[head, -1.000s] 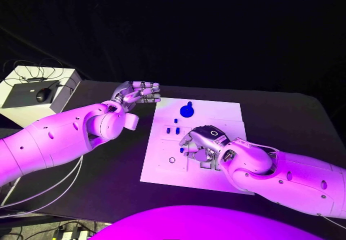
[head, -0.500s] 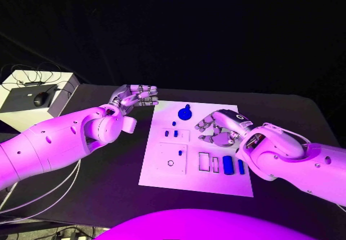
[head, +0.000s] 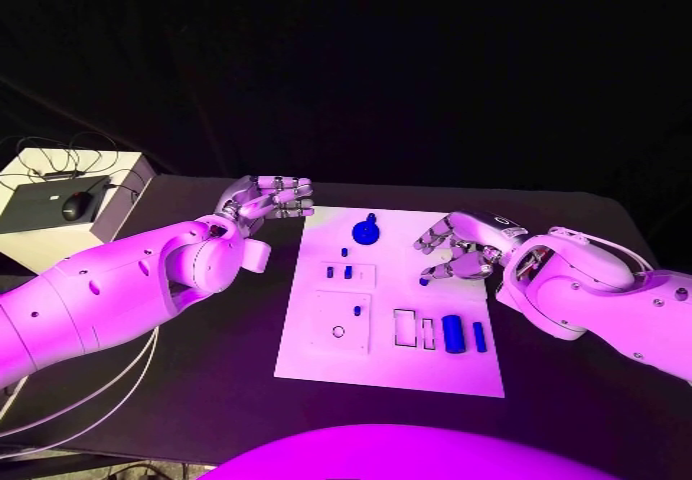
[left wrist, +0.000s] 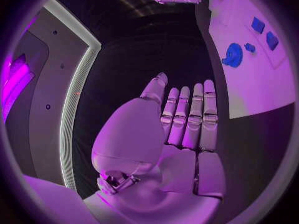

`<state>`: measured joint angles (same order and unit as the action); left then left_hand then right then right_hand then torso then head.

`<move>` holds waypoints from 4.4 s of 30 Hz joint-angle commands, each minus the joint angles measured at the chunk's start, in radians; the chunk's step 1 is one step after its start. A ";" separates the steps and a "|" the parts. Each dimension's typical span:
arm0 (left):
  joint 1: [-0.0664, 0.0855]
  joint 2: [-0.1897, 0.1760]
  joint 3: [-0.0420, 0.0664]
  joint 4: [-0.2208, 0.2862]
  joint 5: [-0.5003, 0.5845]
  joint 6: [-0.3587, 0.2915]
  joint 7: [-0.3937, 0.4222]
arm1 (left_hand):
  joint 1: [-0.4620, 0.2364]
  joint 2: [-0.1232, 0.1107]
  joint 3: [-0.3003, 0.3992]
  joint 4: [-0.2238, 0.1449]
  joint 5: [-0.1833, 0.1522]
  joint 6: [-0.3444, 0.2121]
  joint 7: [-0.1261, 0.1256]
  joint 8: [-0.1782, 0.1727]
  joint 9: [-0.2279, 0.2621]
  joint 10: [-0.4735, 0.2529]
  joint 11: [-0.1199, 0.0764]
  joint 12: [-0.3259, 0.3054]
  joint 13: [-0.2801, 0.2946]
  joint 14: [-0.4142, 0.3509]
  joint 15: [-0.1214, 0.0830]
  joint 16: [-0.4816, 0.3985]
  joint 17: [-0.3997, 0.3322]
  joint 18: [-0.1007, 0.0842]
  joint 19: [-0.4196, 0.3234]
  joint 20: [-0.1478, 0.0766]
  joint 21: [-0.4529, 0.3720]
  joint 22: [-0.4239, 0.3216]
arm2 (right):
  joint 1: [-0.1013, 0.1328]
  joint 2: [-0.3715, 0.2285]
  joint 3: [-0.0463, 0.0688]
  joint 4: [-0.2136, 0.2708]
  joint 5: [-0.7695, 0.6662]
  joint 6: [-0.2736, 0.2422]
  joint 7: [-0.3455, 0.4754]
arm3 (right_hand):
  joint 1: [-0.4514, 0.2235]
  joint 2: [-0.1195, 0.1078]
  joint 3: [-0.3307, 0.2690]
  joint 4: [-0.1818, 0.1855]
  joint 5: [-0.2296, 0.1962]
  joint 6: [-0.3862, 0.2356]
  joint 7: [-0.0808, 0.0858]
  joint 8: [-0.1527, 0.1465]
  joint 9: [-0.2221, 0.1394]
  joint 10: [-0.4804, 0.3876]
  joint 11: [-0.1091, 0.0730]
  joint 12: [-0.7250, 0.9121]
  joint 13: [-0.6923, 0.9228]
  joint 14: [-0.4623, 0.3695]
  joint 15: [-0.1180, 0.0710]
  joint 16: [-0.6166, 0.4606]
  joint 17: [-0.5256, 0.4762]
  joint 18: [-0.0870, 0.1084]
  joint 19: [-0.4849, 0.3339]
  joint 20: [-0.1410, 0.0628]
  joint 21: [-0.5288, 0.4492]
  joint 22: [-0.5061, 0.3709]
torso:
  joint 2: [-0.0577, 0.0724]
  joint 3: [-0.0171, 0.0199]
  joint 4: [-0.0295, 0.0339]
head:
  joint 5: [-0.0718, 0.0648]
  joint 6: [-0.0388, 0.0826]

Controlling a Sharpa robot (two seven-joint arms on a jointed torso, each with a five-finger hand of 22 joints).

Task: Assemble the parts on the task board

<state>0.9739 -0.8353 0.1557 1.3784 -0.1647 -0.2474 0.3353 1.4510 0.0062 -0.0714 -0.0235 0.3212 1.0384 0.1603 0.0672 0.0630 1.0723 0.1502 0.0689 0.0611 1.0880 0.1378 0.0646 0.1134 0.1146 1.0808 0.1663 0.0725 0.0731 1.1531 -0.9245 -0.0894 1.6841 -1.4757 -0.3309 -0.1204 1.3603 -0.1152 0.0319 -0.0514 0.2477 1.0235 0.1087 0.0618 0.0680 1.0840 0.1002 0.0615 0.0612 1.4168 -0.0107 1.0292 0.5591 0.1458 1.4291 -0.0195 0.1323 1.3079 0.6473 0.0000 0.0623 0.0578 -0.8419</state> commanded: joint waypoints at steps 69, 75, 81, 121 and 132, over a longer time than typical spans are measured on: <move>0.001 -0.003 0.001 0.000 0.002 0.017 0.007 | -0.003 0.000 0.006 0.008 -0.004 0.004 0.000 -0.002 -0.001 0.002 -0.001 -0.002 -0.001 -0.010 -0.002 -0.003 0.001 0.007 -0.005 0.001 -0.003 -0.001 | -0.033 0.058 -0.012 -0.041 -0.245 0.005 -0.097 | -0.018 0.124 0.376 -0.045 -0.192 0.190 -0.012 0.006 0.020 0.219 -0.060 -0.001 0.000 0.005 -0.037 -0.008 0.030 -0.024 -0.001 -0.040 0.098 0.030 | -0.001 -0.0017 0.0016 | -0.005 -0.006; 0.001 -0.002 0.000 -0.003 0.002 0.018 0.007 | -0.003 0.000 0.006 0.008 -0.004 0.004 0.000 -0.002 -0.001 0.002 -0.001 -0.002 -0.001 -0.010 -0.002 -0.003 0.001 0.007 -0.005 0.001 -0.003 -0.001 | -0.020 0.044 -0.004 -0.004 -0.224 -0.012 -0.090 | -0.013 0.125 0.368 -0.041 -0.196 0.189 -0.011 0.006 0.022 0.221 -0.060 -0.001 0.000 0.006 -0.037 -0.008 0.033 -0.026 -0.002 -0.042 0.100 0.029 | -0.001 -0.0012 0.0017 | -0.003 -0.005; 0.001 0.002 0.000 -0.006 0.002 0.019 0.006 | -0.003 0.000 0.006 0.008 -0.004 0.004 0.000 -0.002 -0.001 0.002 -0.001 -0.002 -0.001 -0.010 -0.002 -0.003 0.001 0.007 -0.005 0.001 -0.003 -0.001 | -0.003 0.031 0.005 0.057 -0.191 -0.012 -0.078 | -0.007 0.126 0.364 -0.041 -0.196 0.188 -0.010 0.006 0.022 0.220 -0.060 -0.001 0.000 0.006 -0.038 -0.010 0.035 -0.027 -0.003 -0.042 0.103 0.029 | -0.001 -0.0015 0.0019 | -0.003 -0.003; 0.001 0.015 0.001 -0.010 0.003 0.025 0.006 | -0.002 0.000 0.005 0.011 -0.003 0.005 -0.001 -0.002 -0.001 0.001 -0.001 -0.002 -0.001 -0.010 -0.002 -0.003 0.001 0.008 -0.005 0.001 -0.003 -0.002 | -0.120 0.272 -0.024 0.054 -0.256 -0.003 -0.048 | -0.002 0.135 0.364 -0.056 -0.194 0.181 -0.002 0.005 0.021 0.210 -0.055 -0.001 0.000 0.007 -0.034 -0.014 0.038 -0.022 -0.009 -0.039 0.095 0.027 | 0.000 -0.0018 0.0020 | 0.060 -0.027; 0.001 0.012 0.001 -0.009 0.003 0.025 0.005 | -0.002 0.000 0.005 0.011 -0.003 0.005 -0.001 -0.002 -0.001 0.001 -0.001 -0.002 -0.001 -0.010 -0.002 -0.003 0.001 0.008 -0.005 0.001 -0.003 -0.002 | -0.137 0.297 -0.027 0.031 -0.285 0.009 -0.055 | -0.003 0.135 0.364 -0.058 -0.193 0.182 -0.001 0.005 0.021 0.210 -0.055 -0.001 0.000 0.007 -0.034 -0.014 0.038 -0.021 -0.009 -0.039 0.099 0.027 | -0.001 -0.0031 0.0013 | 0.059 -0.031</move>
<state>0.9739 -0.8242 0.1557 1.3681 -0.1639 -0.2414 0.3334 1.4510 0.0061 -0.0658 -0.0179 0.3213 1.0384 0.1603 0.0672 0.0630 1.0724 0.1501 0.0689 0.0611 1.0844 0.1342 0.0646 0.1135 0.1146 1.0809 0.1663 0.0725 0.0731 1.0170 -0.6290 -0.1169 1.7164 -1.7274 -0.3324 -0.1710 1.3216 -0.0209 0.3947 -0.1040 0.0499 1.2015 0.1020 0.0641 0.0882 1.2474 0.0901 0.0545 0.0603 1.4260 -0.0409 1.0214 0.5955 0.1082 1.4249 -0.0545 0.2302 1.3079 0.6473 -0.0022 0.0644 0.1173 -0.8725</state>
